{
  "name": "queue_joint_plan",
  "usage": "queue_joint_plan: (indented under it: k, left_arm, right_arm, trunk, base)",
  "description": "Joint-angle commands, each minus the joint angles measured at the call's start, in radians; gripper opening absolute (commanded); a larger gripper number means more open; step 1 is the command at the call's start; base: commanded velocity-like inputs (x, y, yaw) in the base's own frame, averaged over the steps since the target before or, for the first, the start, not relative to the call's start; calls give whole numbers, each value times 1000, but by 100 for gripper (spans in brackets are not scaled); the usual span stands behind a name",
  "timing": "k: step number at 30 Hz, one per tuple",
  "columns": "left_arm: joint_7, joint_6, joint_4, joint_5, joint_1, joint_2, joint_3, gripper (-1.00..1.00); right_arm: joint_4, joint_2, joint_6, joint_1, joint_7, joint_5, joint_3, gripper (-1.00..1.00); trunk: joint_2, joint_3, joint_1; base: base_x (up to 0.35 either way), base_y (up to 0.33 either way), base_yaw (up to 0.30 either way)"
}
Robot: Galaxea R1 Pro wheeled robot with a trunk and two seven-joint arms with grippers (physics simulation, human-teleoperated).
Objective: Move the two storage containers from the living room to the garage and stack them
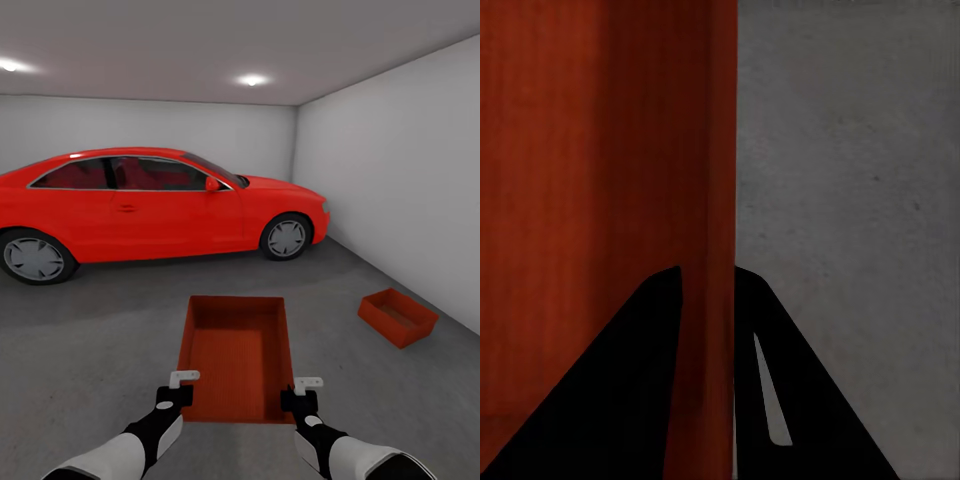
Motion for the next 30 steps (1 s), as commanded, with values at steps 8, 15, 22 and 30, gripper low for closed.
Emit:
queue_joint_plan:
  k: [8,15,22,30]
  left_arm:
    - [9,1,-2,11,-1,7,-5,-100]
    - [7,2,-1,20,-1,5,-13,-100]
    - [5,2,0,8,-1,5,-2,-100]
    - [14,2,0,20,-1,5,61,-100]
  right_arm:
    - [2,-1,-4,-1,-2,-75,75,-100]
    - [2,0,-5,-1,-2,-163,162,-100]
    - [2,3,-7,-1,-2,-252,251,-100]
    - [2,-4,-6,-1,-2,34,-59,-100]
  trunk:
    - [-1,-1,0]
    - [-1,-1,0]
    - [-1,-1,0]
    - [-1,-1,0]
  base:
    - [261,0,0]
    - [320,0,0]
    - [322,0,-164]
    - [322,0,-281]
